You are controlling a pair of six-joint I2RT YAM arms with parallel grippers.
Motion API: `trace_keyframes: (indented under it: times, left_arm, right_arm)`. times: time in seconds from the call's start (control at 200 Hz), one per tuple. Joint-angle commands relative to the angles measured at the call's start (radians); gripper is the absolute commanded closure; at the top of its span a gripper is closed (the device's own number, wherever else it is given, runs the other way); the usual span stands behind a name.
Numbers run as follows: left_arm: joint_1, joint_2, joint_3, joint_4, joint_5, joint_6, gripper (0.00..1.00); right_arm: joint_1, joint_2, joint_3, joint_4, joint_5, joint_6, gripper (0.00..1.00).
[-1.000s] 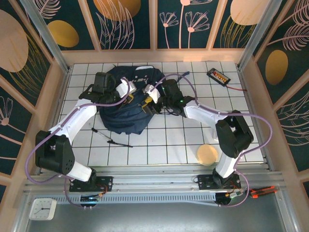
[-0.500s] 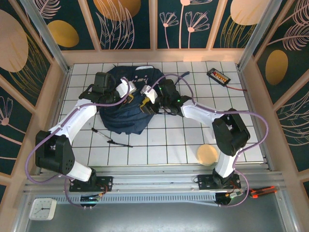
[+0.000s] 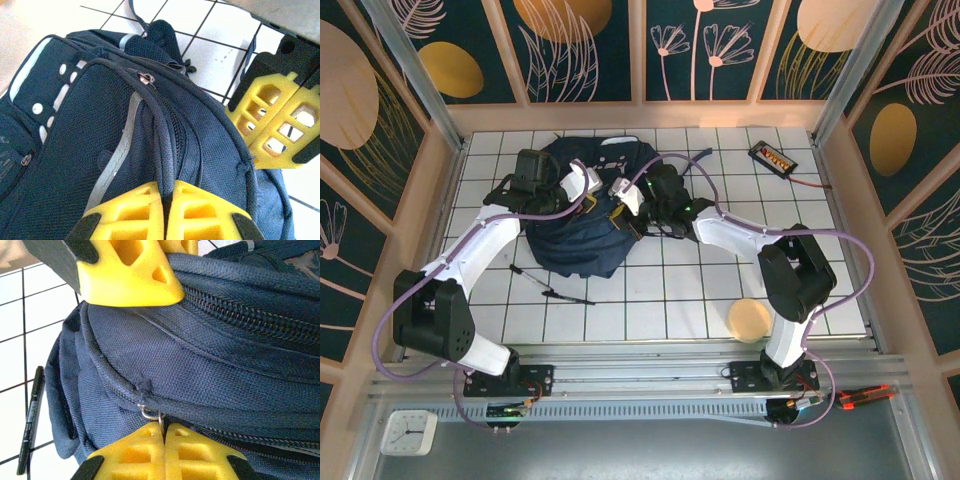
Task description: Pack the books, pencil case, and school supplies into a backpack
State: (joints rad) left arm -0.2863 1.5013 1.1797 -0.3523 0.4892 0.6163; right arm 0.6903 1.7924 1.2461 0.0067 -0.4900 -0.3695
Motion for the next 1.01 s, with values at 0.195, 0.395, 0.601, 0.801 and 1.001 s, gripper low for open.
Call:
trace_keyframes:
  times: [0.195,0.395,0.601,0.801,1.001]
  left_arm:
    - [-0.016,-0.112,-0.059,0.039,-0.028,0.086,1.0]
    - [-0.042,-0.149,-0.117,0.051,-0.072,0.136,1.0]
    - [-0.063,-0.142,-0.119,0.048,-0.064,0.155,1.0]
    - [-0.067,-0.138,-0.121,0.061,-0.024,0.133,1.0]
    - [-0.067,-0.123,-0.101,0.071,-0.031,0.109,1.0]
  right_arm:
    - [-0.071,-0.053,0.054,-0.178,-0.011,0.041,1.0]
    - [-0.137,-0.032,0.072,-0.327,-0.02,0.056,1.0]
    - [-0.247,0.088,0.196,-0.41,0.117,0.051,1.0]
    - [-0.281,0.214,0.354,-0.46,0.099,0.031,0.96]
    - [-0.156,-0.075,-0.036,0.023,-0.018,-0.016,0.31]
